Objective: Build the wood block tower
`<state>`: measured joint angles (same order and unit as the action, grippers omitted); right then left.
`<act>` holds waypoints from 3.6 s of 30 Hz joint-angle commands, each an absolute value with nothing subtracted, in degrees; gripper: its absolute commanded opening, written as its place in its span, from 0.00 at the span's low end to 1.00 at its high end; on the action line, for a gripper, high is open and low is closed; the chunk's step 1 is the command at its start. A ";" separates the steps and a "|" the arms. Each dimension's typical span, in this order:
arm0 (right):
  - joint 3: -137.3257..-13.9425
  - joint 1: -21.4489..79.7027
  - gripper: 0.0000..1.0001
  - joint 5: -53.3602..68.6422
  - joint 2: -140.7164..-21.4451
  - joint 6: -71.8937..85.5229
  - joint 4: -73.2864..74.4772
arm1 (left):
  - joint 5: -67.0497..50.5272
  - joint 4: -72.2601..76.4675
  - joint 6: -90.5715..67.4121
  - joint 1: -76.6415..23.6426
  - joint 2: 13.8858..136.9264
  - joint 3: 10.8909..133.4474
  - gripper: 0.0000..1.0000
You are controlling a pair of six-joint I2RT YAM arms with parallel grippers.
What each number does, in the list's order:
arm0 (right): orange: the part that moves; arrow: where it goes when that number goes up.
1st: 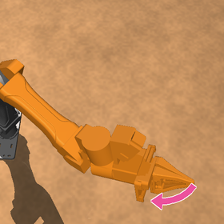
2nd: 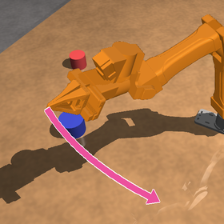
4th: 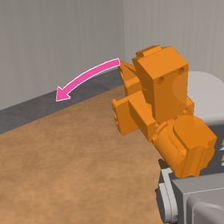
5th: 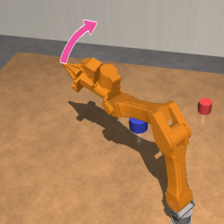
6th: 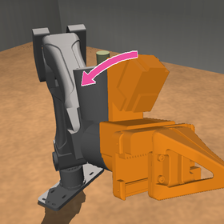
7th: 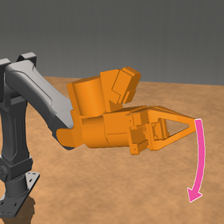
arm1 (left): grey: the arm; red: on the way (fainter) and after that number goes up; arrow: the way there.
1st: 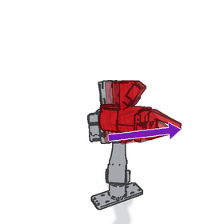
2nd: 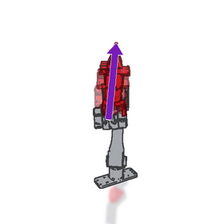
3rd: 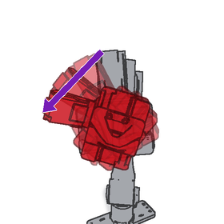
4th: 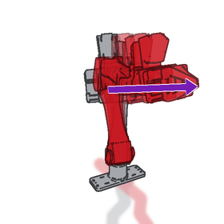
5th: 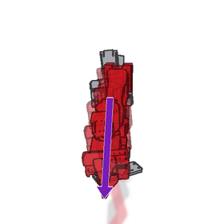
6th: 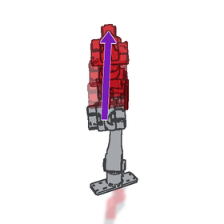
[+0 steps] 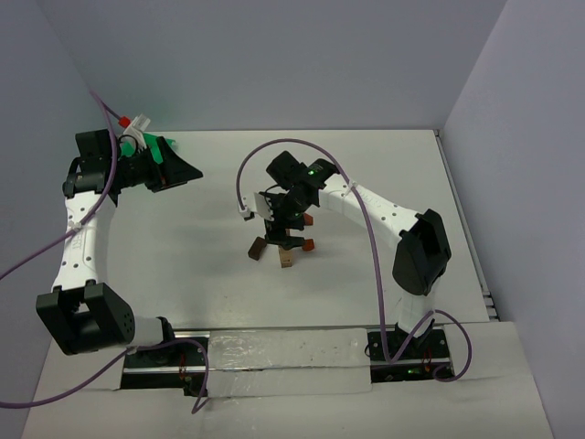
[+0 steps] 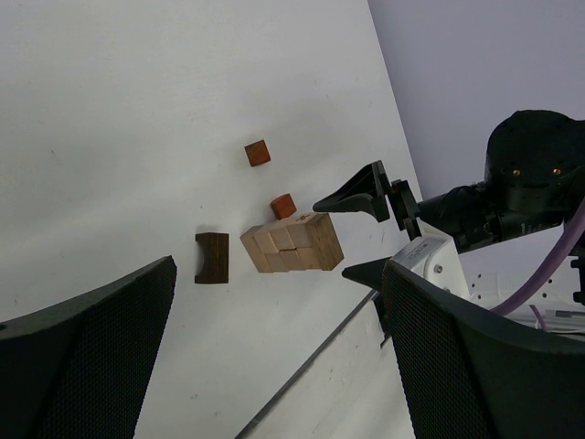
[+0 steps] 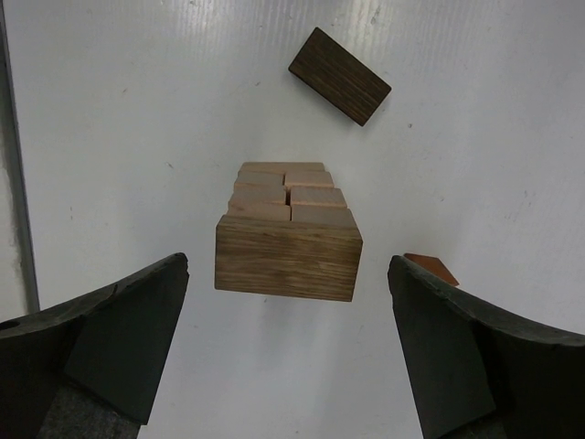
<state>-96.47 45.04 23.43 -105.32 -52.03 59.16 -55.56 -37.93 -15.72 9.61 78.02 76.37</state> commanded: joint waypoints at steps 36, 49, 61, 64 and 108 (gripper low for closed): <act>-64.76 30.66 0.98 20.31 -78.18 -24.78 33.28 | -25.93 -35.81 1.54 -23.29 78.39 65.25 0.60; -55.39 28.22 0.88 21.76 -78.38 -28.15 24.20 | -25.66 -33.48 2.99 -23.29 79.80 64.42 0.70; -60.20 23.45 0.79 34.39 -89.75 -51.26 24.07 | -36.22 -32.07 2.98 -18.16 77.70 63.16 0.72; -60.68 23.15 0.79 34.72 -91.03 -57.27 26.07 | -37.74 -32.35 3.24 -16.84 78.04 63.34 0.72; -54.59 24.08 0.74 21.04 -88.43 -9.01 16.52 | -37.97 -32.70 2.46 -15.56 80.77 65.57 0.71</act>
<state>-56.20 23.49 28.76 -92.89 -21.28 22.38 -37.56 -34.44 2.20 -15.90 80.71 63.13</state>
